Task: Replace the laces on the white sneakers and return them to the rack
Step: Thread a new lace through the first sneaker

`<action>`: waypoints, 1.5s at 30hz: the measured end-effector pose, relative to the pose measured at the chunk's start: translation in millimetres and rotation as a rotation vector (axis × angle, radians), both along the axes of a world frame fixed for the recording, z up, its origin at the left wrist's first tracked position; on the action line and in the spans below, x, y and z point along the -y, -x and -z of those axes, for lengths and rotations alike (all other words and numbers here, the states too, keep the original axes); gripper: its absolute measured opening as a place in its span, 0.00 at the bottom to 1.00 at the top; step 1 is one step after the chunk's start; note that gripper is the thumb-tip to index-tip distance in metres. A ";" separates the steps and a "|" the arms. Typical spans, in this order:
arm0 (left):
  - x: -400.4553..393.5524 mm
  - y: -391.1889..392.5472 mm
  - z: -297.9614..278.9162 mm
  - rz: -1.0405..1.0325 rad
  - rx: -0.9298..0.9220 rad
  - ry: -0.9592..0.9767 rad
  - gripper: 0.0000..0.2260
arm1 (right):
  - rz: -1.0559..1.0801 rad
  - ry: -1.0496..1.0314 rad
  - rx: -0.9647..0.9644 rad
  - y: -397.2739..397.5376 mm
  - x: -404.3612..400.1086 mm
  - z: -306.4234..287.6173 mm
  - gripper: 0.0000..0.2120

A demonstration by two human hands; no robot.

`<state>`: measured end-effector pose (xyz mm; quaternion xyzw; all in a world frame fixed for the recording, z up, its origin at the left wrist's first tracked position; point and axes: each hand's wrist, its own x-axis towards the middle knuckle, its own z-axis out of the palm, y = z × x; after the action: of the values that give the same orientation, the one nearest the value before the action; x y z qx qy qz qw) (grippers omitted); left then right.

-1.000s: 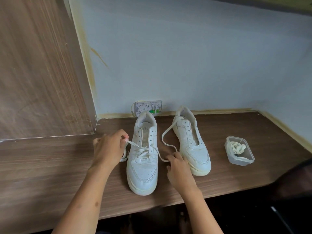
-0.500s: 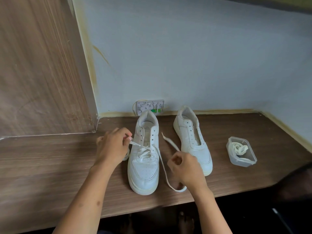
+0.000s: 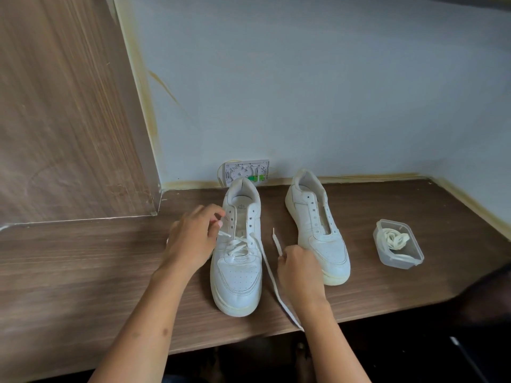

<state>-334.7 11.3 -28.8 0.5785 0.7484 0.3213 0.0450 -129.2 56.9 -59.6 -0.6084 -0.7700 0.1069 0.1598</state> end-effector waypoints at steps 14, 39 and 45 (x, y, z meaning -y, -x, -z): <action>-6.1 -6.9 5.3 0.165 -0.020 0.016 0.21 | -0.031 -0.065 -0.042 11.9 -2.6 12.4 0.11; 1.1 2.0 3.8 0.222 0.062 0.029 0.13 | -0.239 -0.205 -0.754 33.8 5.6 -15.9 0.07; 3.0 3.2 4.6 0.213 0.020 0.006 0.12 | -0.274 -0.324 -0.516 49.6 6.6 -7.8 0.04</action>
<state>-337.9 8.3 -33.4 0.6516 0.6829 0.3183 0.0879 -178.8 50.3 -51.9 -0.4187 -0.7858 0.1542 0.4283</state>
